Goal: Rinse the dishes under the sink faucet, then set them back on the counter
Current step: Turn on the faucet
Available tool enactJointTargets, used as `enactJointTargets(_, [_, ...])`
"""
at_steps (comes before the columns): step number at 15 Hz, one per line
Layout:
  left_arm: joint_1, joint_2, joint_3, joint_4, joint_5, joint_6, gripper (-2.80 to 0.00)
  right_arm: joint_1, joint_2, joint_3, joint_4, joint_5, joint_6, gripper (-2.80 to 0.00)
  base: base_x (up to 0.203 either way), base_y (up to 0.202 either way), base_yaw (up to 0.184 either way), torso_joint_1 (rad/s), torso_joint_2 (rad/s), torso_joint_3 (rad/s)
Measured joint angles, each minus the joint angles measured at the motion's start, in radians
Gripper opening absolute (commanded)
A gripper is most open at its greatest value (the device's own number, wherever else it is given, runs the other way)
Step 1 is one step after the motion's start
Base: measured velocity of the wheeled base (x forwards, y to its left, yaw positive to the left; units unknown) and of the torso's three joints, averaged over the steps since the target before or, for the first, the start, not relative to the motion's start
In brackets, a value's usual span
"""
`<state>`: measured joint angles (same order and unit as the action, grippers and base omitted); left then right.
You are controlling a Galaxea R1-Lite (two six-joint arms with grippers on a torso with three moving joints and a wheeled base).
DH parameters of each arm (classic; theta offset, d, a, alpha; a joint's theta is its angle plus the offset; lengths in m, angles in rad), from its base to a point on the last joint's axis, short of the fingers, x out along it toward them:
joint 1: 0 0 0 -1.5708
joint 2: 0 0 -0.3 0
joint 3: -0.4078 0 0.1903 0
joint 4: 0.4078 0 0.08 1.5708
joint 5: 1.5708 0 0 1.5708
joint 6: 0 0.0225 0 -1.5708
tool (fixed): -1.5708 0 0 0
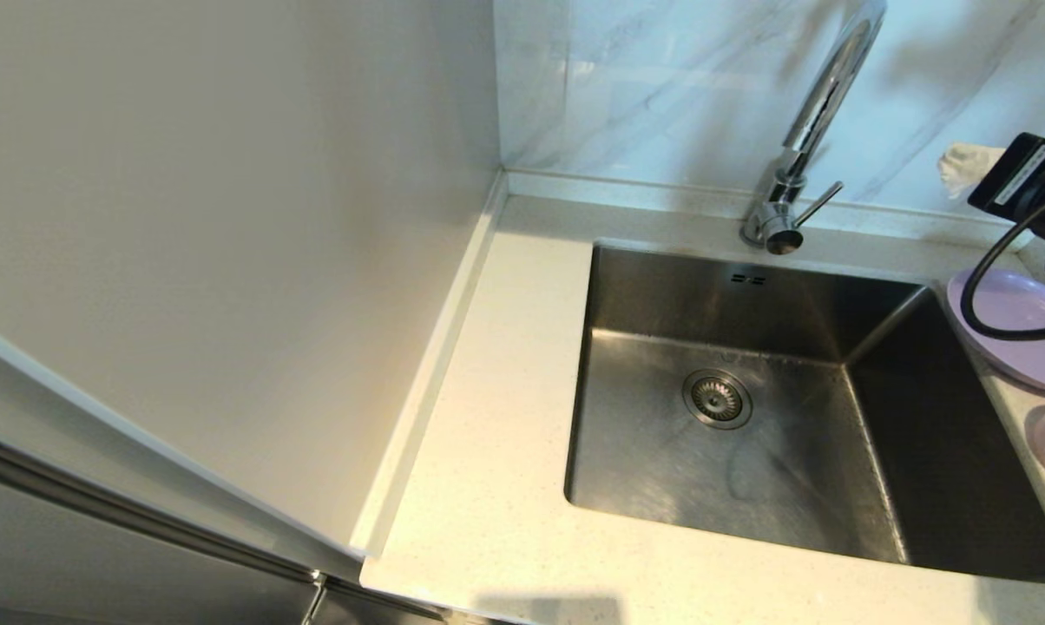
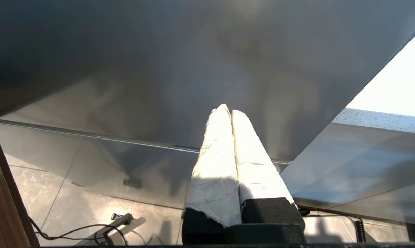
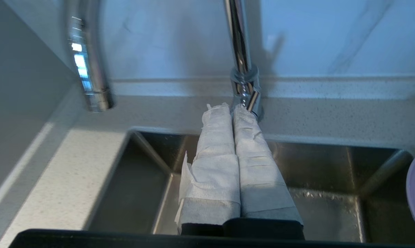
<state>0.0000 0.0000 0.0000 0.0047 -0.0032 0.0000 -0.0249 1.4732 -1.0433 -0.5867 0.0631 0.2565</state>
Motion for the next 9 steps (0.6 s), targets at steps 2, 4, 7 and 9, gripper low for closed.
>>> enactJointTargets(2, [0.0, 0.0, 0.0, 0.0, 0.0, 0.0, -2.8, -0.008, 0.049, -0.09, 0.085, -0.004, -0.003, -2.8, 0.0, 0.0, 0.0, 0.0, 0.0, 0.0])
enactJointTargets(4, [0.0, 0.0, 0.0, 0.0, 0.0, 0.0, -2.8, -0.015, 0.087, -0.184, 0.181, -0.007, -0.003, -2.8, 0.0, 0.0, 0.0, 0.0, 0.0, 0.0])
enactJointTargets(7, [0.0, 0.0, 0.0, 0.0, -0.001, 0.0, -2.8, -0.02, 0.152, -0.333, 0.272, -0.06, -0.002, -2.8, 0.0, 0.0, 0.0, 0.0, 0.0, 0.0])
enactJointTargets(9, [0.0, 0.0, 0.0, 0.0, 0.0, 0.0, -2.8, -0.021, 0.208, -0.43, 0.284, -0.101, -0.002, -2.8, 0.0, 0.0, 0.0, 0.0, 0.0, 0.0])
